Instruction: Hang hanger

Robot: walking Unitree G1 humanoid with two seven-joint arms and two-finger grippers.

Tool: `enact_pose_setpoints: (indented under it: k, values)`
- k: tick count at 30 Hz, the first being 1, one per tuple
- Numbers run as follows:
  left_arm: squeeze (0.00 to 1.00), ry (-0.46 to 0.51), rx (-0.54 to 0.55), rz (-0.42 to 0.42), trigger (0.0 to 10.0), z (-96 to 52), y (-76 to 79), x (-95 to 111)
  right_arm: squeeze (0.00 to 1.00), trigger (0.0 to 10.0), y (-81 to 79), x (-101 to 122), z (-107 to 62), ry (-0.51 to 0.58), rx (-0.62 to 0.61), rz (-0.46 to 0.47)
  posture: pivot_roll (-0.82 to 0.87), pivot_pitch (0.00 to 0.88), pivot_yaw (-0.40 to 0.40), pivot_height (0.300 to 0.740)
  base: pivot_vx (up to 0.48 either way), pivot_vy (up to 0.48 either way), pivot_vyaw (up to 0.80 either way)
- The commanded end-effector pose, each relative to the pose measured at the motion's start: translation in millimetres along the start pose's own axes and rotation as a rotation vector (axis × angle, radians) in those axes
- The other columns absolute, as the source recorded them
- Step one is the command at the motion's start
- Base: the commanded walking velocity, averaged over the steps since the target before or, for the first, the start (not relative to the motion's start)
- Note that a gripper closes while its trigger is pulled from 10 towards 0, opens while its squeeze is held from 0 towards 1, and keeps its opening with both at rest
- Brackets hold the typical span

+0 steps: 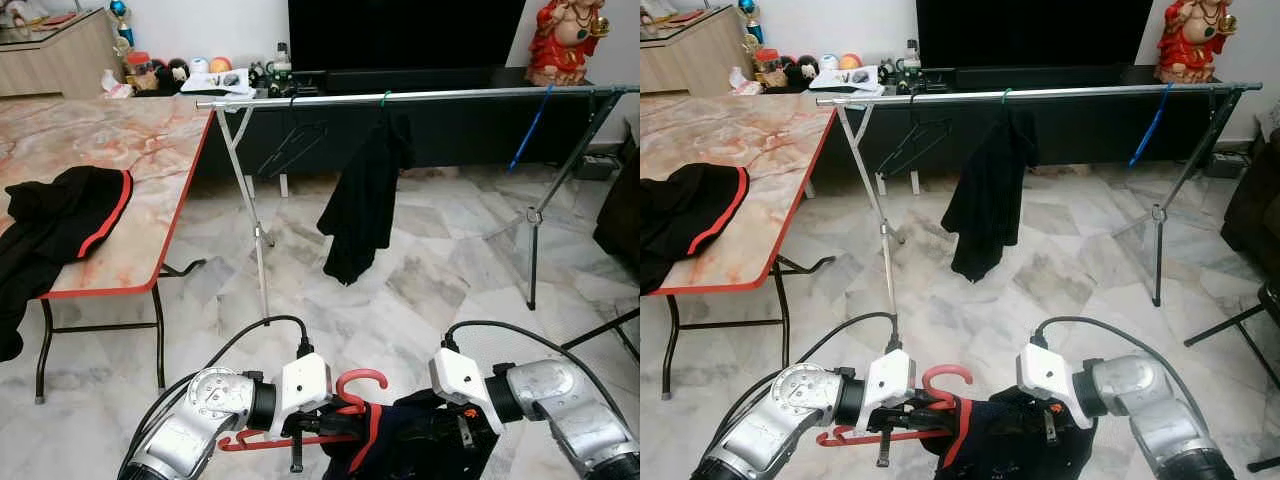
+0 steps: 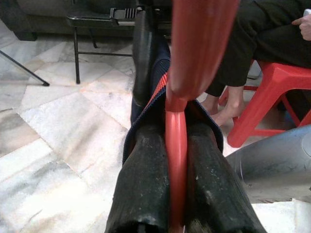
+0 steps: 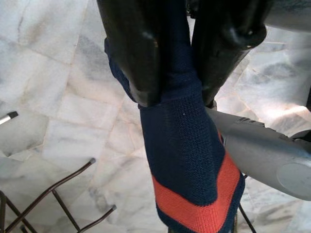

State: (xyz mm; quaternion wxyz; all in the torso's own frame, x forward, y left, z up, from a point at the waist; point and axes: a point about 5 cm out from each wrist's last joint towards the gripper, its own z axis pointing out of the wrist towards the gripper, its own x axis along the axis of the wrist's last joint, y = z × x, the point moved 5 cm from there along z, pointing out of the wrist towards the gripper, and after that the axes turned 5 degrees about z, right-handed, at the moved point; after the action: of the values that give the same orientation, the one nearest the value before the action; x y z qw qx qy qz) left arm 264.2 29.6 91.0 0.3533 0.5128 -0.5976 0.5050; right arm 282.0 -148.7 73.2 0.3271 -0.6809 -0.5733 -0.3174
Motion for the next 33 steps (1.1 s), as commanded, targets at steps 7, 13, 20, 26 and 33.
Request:
enact_pose_setpoints:
  k: [7, 13, 20, 26, 33]
  values:
    - [0.0, 0.03, 0.0, 0.04, 10.0, 4.0, -6.1, 14, 0.0, 0.0, -5.5, -2, 6.0, -0.008, 0.027, 0.004, 0.04, 0.076, 0.008, 0.74, 0.0, 0.0, 0.0]
    - [0.0, 0.029, 0.014, 0.045, 10.0, 2.8, -10.0, 15, 0.0, 0.0, -5.8, -2, 5.2, -0.008, 0.031, 0.006, 0.05, 0.08, 0.005, 0.74, 0.0, 0.0, 0.0]
    - [0.0, 0.013, 0.016, 0.016, 10.0, 2.6, -11.0, 13, 0.0, 0.0, -6.7, -2, 4.2, -0.008, 0.04, 0.009, 0.05, 0.083, 0.002, 0.74, 0.0, 0.0, 0.0]
    - [0.0, -0.001, 0.042, 0.046, 10.0, 1.8, -15.3, 11, 0.0, 0.0, -9.9, -2, 4.2, -0.004, 0.064, 0.019, 0.05, 0.088, 0.001, 0.74, 0.0, 0.0, 0.0]
    - [0.0, -0.01, 0.054, 0.062, 10.0, 0.8, -17.8, 11, 0.0, 0.0, -10.6, -3, 4.6, -0.009, 0.066, 0.019, 0.05, 0.088, 0.001, 0.74, 0.0, 0.0, 0.0]
